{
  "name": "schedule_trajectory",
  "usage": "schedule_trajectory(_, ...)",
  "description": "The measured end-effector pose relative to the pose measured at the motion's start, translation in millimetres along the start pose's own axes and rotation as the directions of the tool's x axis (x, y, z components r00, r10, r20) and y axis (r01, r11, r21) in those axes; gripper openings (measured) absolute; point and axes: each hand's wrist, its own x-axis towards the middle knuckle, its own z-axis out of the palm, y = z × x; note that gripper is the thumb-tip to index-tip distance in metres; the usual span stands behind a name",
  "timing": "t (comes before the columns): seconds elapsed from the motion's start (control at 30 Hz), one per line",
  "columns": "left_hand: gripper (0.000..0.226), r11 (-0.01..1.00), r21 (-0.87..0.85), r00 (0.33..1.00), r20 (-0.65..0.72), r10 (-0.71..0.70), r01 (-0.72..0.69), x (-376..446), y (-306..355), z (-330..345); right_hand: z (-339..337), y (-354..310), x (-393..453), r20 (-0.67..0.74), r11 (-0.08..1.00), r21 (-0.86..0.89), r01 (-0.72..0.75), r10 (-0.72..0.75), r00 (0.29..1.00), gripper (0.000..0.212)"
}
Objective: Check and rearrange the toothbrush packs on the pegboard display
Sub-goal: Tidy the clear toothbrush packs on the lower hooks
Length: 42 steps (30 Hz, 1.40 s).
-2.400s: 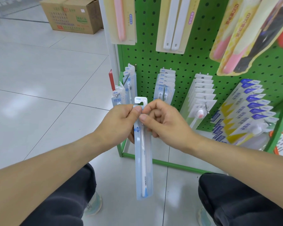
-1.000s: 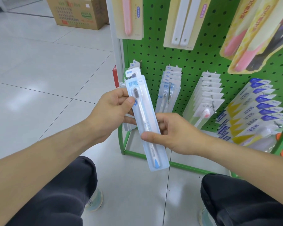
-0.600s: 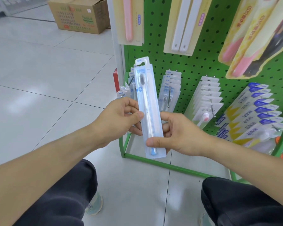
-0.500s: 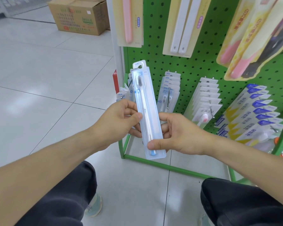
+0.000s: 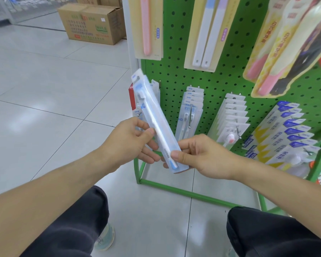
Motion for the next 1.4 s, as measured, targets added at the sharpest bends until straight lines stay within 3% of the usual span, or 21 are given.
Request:
schedule_trajectory(0.13, 0.017, 0.994, -0.11, 1.0, -0.013, 0.004, -0.005, -1.0, 1.0, 0.2, 11.9, 2.0, 2.2, -0.05, 0.994, -0.076, 0.074, -0.077, 0.996, 0.029)
schedule_trajectory(0.23, 0.02, 0.976, -0.216, 0.996, 0.084, -0.015, 0.033, -2.9, 6.9, -2.9, 14.0, 5.7, 1.9, -0.1, 0.956, -0.262, 0.134, -0.165, 0.981, 0.038)
schedule_trajectory(0.3, 0.023, 0.96, -0.276, 0.988, 0.151, -0.014, 0.056, -4.8, 8.3, -4.4, 13.9, 3.5, 0.6, -0.077, 0.924, -0.362, 0.122, -0.161, 0.984, 0.046)
schedule_trajectory(0.4, 0.023, 0.959, -0.282, 0.992, 0.129, 0.004, 0.033, -5.4, 3.8, -5.6, 15.1, 0.6, -1.1, -0.045, 0.901, -0.426, 0.086, -0.115, 0.992, 0.06)
schedule_trajectory(0.57, 0.03, 0.96, -0.279, 0.998, 0.067, 0.012, 0.008, -3.2, -1.4, -8.8, 10.3, -0.7, -2.3, -0.14, 0.987, -0.148, 0.069, -0.09, 0.986, 0.069)
schedule_trajectory(0.7, 0.031, 0.969, -0.245, 0.997, 0.077, 0.009, 0.01, -3.4, 0.2, -7.5, 5.9, -3.4, -2.2, -0.12, 0.994, 0.1, 0.039, -0.026, 0.992, 0.066)
schedule_trajectory(0.87, 0.033, 0.969, -0.247, 0.993, 0.11, 0.028, 0.0, -2.1, 0.0, -10.1, -0.7, -2.9, -3.5, -0.081, 0.975, 0.22, -0.011, 0.029, 0.996, 0.064)
schedule_trajectory(1.0, 0.034, 0.972, -0.237, 0.987, 0.156, 0.037, 0.001, -1.1, -1.8, -11.0, 1.5, -2.9, -3.8, -0.038, 0.987, 0.155, -0.036, 0.042, 0.998, 0.067)
schedule_trajectory(1.2, 0.036, 0.997, -0.059, 0.954, 0.294, 0.057, -0.041, -1.8, -3.9, -14.4, 6.0, -8.7, -7.1, -0.118, 0.998, 0.017, -0.067, 0.068, 0.991, 0.053)
schedule_trajectory(1.4, 0.034, 1.0, -0.012, 0.93, 0.365, 0.028, -0.026, -5.3, -7.7, -12.9, 8.9, -13.1, -7.2, -0.099, 0.996, -0.009, -0.092, 0.091, 0.991, 0.048)
